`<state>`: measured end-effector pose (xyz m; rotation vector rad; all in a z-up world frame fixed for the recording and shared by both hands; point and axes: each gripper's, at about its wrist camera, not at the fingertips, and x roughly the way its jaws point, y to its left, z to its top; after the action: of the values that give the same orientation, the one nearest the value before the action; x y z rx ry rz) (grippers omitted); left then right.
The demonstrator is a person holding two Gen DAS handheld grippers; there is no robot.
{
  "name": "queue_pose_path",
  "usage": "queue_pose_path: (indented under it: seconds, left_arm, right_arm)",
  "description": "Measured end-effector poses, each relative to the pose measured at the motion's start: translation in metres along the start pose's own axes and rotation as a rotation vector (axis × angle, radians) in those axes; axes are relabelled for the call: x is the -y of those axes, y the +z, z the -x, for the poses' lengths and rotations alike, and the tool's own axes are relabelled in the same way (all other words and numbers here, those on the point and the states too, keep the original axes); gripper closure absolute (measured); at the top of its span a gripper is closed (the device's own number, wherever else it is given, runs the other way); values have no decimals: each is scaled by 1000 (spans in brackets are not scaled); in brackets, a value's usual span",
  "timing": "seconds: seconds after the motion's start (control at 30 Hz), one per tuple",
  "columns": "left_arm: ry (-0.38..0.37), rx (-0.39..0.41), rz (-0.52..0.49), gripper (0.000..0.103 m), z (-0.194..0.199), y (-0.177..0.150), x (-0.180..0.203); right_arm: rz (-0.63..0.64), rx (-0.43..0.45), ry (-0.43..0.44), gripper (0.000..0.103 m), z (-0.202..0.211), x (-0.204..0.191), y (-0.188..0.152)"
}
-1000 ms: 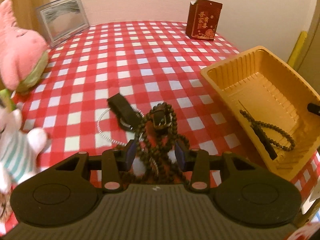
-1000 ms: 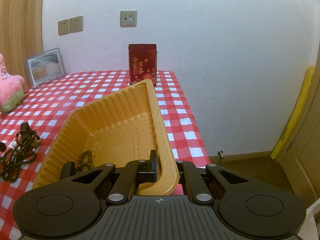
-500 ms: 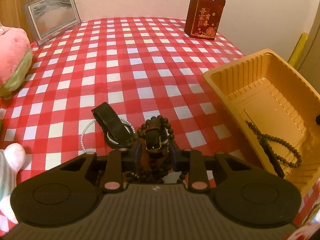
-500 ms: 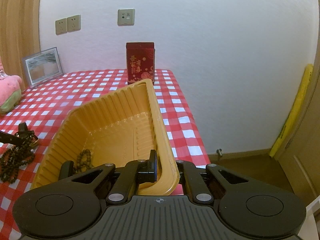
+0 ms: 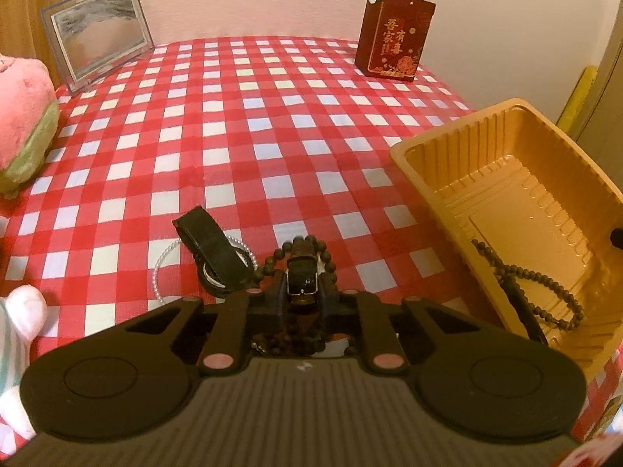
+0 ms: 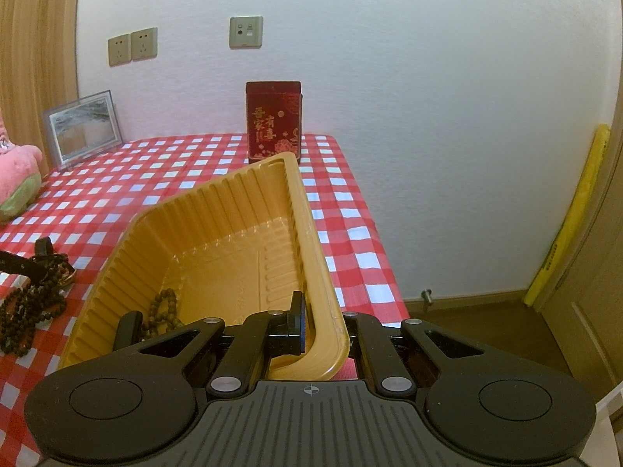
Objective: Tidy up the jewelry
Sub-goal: 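Carry the black watch into the tray and open the left tool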
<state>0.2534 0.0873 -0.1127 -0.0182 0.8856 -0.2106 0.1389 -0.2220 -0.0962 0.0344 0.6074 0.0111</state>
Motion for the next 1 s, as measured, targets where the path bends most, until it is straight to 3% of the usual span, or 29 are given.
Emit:
queue_pose_path:
  seconds: [0.37,0.63,1.0]
  left_arm:
    - [1,-35,-14,89,50,-1,-10]
    - [-21,5,0,89,75,6,-5]
    - [-232,97,-77,89,62,43,66]
  right_arm:
    - [-5,6,10,97,1,1,-2]
    - [-8,3,15,97,1,3,-2]
    - [3,11,21,97,2,3,-1]
